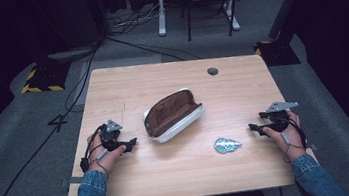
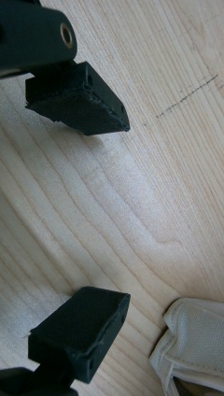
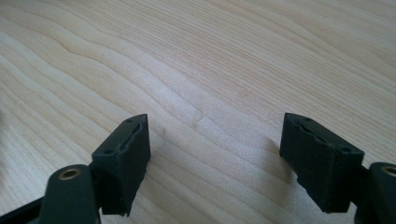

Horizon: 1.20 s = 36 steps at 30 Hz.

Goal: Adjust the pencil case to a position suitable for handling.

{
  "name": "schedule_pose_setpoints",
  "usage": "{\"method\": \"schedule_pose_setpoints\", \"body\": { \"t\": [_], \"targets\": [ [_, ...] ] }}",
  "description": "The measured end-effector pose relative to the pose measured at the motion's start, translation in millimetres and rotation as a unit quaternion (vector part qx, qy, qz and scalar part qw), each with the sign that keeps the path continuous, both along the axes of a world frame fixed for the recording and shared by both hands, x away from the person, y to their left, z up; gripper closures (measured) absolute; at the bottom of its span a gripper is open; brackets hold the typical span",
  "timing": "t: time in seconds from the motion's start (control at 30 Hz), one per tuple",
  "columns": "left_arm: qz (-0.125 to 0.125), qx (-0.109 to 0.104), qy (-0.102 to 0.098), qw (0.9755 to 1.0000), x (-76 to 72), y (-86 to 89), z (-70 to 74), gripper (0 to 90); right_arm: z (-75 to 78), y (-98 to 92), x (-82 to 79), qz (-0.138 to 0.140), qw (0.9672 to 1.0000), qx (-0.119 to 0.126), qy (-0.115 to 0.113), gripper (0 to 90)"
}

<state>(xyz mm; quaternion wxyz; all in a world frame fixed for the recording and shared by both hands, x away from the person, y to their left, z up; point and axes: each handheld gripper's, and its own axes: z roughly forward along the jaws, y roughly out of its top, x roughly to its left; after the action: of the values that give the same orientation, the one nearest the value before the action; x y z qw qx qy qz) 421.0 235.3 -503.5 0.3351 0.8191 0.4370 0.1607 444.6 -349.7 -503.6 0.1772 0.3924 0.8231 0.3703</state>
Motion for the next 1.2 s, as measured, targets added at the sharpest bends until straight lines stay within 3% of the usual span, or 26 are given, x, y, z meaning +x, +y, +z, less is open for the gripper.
{"method": "schedule_pose_setpoints", "body": {
  "t": [0.13,0.27,0.4,0.73,0.83,0.9,1.0,1.13,1.2],
  "targets": [
    [0.0,-0.009,0.011,0.9999,-1.0,0.1,4.3,21.7,0.0,0.0,-0.3,0.001,1.0,0.001,-0.001,25.2],
    [0.005,-0.016,0.002,0.9999,-1.9,0.8,10.4,21.7,0.0,0.0,-0.4,0.001,1.0,0.0,-0.001,25.2],
    [0.009,-0.037,-0.008,0.9992,-2.3,2.2,21.4,22.7,0.0,0.1,-0.5,0.001,1.0,0.001,-0.001,25.2],
    [0.01,-0.057,-0.025,0.998,-1.3,0.7,38.0,23.2,0.0,0.0,-0.4,0.001,1.0,0.0,-0.001,25.2],
    [0.011,-0.079,-0.042,0.9959,-1.7,-0.1,46.7,23.2,-0.1,0.0,-0.4,0.001,1.0,0.0,-0.001,25.2],
    [0.011,-0.079,-0.042,0.9959,-1.7,-0.1,46.7,23.0,-0.1,0.0,-0.4,0.001,1.0,0.001,-0.001,25.2],
    [0.012,-0.098,-0.053,0.9937,-2.3,-2.2,53.3,22.7,-0.1,0.0,-0.4,0.001,1.0,0.001,-0.001,25.2],
    [0.001,-0.125,-0.063,0.9902,-3.2,-6.8,61.3,22.4,-0.1,0.0,-0.4,0.001,1.0,0.0,-0.001,25.2],
    [-0.006,-0.128,-0.07,0.9892,-3.4,-9.9,64.9,22.1,-0.1,0.0,-0.4,0.001,1.0,0.0,-0.001,25.2]
  ]
}}
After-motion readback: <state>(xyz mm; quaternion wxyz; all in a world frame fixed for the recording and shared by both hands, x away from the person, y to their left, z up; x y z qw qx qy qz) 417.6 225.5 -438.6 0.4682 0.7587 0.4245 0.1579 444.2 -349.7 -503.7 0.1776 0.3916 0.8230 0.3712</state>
